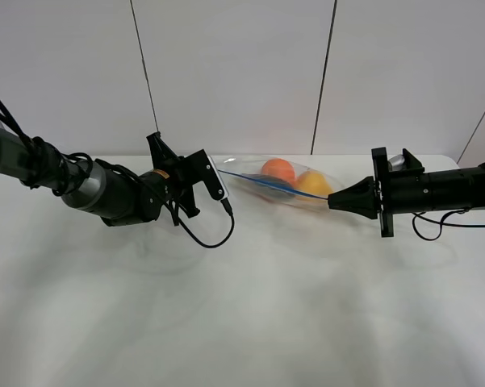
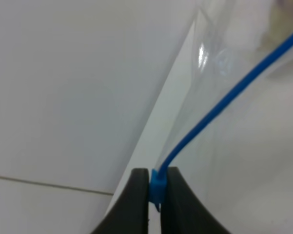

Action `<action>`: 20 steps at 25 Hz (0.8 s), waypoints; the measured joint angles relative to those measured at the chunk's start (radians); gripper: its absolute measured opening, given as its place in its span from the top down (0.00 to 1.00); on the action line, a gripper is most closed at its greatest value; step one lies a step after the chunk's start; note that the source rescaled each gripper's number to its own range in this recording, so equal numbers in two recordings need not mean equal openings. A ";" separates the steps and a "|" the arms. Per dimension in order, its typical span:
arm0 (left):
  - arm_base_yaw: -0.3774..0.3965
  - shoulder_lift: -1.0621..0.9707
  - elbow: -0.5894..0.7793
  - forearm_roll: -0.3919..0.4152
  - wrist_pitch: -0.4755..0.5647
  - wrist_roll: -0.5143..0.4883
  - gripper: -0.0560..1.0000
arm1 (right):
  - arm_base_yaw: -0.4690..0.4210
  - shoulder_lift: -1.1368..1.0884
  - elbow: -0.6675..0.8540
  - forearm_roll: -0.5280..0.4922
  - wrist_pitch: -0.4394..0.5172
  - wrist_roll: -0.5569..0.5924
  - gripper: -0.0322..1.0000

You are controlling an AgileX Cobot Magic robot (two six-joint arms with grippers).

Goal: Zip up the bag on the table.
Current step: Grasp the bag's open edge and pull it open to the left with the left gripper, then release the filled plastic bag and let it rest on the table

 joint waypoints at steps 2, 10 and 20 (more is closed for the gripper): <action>0.005 0.000 0.000 0.013 0.012 -0.003 0.95 | 0.000 0.000 0.000 0.000 0.000 0.000 0.97; 0.014 0.000 0.000 0.060 0.050 -0.098 0.89 | 0.000 0.000 0.000 -0.005 0.000 0.000 0.97; 0.070 0.000 0.001 0.000 0.087 -0.174 0.08 | -0.005 0.000 0.000 -0.034 0.000 0.000 0.97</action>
